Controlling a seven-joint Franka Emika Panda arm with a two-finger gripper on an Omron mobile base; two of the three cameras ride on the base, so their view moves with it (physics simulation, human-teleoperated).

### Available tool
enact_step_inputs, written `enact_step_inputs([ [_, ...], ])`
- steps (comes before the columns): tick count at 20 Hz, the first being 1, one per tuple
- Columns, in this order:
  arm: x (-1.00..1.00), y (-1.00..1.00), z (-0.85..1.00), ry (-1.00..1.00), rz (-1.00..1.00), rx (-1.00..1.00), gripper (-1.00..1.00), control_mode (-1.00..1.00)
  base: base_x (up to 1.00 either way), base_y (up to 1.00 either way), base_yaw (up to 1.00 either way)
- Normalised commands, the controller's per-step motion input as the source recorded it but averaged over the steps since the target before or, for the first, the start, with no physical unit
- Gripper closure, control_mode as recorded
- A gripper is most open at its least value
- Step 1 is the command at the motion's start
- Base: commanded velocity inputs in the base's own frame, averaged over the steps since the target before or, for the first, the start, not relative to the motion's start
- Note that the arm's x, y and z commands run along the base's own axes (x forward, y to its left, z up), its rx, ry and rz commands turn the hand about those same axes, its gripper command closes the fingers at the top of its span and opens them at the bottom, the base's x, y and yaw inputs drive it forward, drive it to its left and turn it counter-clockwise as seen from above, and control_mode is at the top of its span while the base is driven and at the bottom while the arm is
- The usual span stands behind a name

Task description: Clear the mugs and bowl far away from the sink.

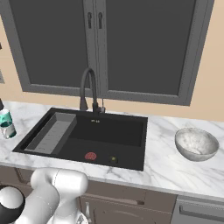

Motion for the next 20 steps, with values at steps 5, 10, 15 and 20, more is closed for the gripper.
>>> enact_step_inputs([
  [5,0.00,-0.01,-0.46,0.00,0.18,0.04,-1.00,-1.00,0.00,0.00,0.00],
  [10,0.00,-0.07,-0.28,-0.04,0.10,0.07,-1.00,-1.00,0.00,0.00,0.00],
  [15,0.17,0.00,-0.13,-0.04,0.00,0.00,-1.00,-1.00,0.00,0.00,0.00],
  [20,0.45,0.00,-0.11,0.00,0.00,0.00,-1.00,-1.00,0.00,0.00,0.00],
])
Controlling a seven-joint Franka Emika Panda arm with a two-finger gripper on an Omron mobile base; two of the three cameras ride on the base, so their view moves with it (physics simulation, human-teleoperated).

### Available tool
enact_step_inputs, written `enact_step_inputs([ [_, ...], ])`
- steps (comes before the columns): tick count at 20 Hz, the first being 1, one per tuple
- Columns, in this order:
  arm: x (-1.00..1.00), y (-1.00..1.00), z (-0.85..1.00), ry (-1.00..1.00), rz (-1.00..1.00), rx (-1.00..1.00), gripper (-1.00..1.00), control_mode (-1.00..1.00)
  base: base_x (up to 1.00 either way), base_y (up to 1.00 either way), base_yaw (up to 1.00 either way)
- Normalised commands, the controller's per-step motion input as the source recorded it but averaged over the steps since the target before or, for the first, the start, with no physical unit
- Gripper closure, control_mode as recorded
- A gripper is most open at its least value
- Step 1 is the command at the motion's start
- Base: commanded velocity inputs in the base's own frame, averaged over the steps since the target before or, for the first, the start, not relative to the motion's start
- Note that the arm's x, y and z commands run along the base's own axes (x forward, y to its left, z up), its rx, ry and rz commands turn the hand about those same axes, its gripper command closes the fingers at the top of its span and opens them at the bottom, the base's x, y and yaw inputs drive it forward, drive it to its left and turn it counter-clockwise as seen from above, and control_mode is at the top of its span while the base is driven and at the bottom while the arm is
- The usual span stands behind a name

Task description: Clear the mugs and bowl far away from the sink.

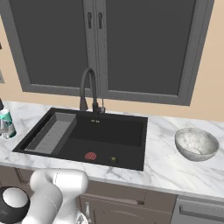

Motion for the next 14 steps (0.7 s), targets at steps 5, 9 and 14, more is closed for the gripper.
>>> enact_step_inputs([
  [5,0.53,0.00,-0.09,0.00,0.00,0.00,-1.00,-1.00,0.00,0.00,0.00],
  [9,0.46,0.10,-0.17,0.00,0.00,0.00,-1.00,-1.00,0.00,0.00,0.00],
  [14,0.39,0.25,-0.23,0.00,0.00,0.00,-1.00,-1.00,0.00,0.00,0.00],
])
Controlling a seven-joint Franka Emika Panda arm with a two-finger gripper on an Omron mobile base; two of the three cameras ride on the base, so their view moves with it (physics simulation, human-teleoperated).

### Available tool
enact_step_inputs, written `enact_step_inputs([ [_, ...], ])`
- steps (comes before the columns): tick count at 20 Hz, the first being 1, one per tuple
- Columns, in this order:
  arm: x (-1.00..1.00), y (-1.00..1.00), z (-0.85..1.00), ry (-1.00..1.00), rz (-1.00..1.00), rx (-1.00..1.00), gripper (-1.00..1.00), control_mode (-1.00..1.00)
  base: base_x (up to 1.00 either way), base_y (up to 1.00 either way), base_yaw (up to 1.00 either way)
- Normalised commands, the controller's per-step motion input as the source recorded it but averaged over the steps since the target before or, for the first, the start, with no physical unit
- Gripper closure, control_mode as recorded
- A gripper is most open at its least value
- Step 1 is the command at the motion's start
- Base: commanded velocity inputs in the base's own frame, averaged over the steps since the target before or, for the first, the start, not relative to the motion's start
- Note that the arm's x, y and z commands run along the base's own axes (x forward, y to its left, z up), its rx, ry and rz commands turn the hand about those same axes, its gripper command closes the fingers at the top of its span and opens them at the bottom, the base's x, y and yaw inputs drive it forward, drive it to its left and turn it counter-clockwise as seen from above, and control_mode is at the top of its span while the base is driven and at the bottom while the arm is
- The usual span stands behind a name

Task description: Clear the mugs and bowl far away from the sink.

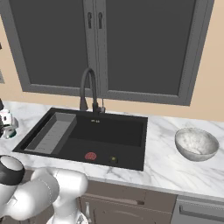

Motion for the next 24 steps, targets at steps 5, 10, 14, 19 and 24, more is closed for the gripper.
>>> enact_step_inputs([
  [5,0.30,0.41,-0.19,0.00,0.00,0.00,-1.00,-1.00,0.00,0.00,0.00],
  [10,0.28,0.36,-0.18,0.00,0.00,-0.01,-1.00,-1.00,0.00,0.00,0.00],
  [14,0.26,0.23,-0.23,0.03,0.00,-0.03,-1.00,-1.00,0.00,0.00,0.00],
  [19,0.20,0.21,-0.26,0.03,0.00,-0.03,-1.00,-1.00,0.00,0.00,0.00],
  [24,0.23,0.26,-0.18,0.00,0.00,0.00,-1.00,-1.00,0.00,0.00,0.00],
])
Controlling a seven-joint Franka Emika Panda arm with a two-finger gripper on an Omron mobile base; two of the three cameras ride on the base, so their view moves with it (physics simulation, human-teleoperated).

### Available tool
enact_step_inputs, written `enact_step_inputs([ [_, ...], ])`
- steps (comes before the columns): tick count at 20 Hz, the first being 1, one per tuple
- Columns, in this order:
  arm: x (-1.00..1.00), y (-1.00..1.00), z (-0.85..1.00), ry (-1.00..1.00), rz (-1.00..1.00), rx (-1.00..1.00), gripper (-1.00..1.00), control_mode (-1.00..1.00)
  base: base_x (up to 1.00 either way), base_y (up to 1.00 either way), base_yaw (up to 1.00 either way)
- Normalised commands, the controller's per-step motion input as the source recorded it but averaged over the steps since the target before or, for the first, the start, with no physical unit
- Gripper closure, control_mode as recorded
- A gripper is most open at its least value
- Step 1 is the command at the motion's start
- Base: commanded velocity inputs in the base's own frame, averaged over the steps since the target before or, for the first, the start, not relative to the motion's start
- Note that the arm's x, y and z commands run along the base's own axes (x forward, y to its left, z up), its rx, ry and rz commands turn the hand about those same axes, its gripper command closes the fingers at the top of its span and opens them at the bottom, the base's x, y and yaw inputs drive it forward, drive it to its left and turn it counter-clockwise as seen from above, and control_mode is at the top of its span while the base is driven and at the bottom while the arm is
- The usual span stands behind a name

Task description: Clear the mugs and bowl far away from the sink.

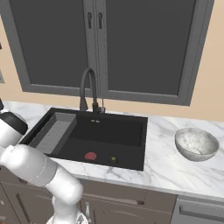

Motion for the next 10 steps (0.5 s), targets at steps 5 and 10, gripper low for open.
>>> enact_step_inputs([
  [5,0.16,0.15,-0.21,0.00,0.00,-0.01,-1.00,-1.00,0.00,0.00,0.00],
  [10,0.02,0.00,-0.21,0.01,0.00,-0.01,-1.00,-1.00,0.00,0.00,0.00],
])
